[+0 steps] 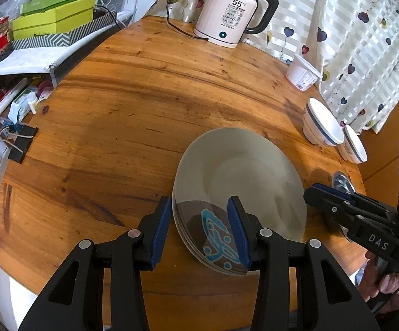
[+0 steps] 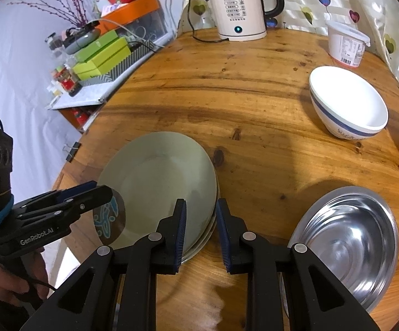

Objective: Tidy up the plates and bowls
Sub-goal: 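Lift the beige plate stack with both grippers and carry it aside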

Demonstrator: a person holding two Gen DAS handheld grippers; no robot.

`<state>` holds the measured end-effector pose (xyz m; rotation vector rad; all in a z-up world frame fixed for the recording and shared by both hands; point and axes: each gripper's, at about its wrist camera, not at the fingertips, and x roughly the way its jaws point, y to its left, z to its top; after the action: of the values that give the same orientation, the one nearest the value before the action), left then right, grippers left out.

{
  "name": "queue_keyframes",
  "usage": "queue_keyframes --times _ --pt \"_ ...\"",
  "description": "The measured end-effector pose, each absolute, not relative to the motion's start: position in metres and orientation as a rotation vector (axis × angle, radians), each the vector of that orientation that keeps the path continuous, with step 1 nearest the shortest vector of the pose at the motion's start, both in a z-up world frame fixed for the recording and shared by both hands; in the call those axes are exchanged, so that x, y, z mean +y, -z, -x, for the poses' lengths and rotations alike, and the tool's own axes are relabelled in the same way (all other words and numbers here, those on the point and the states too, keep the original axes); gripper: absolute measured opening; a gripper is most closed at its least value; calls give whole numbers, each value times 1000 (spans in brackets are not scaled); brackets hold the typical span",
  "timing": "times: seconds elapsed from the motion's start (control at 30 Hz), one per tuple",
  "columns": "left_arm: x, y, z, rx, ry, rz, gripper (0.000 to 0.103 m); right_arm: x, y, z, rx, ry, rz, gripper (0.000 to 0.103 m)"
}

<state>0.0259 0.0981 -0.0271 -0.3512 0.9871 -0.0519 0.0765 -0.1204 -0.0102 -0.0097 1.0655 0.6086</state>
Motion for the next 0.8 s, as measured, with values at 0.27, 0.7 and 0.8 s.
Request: queue_keyframes --times 0.27,0.7,0.8 --pt "92 8 -16 934 43 322 43 -128 0 -69 1037 -623 13 22" --pt "70 -6 -15 910 67 267 43 -132 -19 -56 989 -678 26 23" --pt "64 -7 -16 909 78 254 43 -134 -21 -54 986 -684 26 23"
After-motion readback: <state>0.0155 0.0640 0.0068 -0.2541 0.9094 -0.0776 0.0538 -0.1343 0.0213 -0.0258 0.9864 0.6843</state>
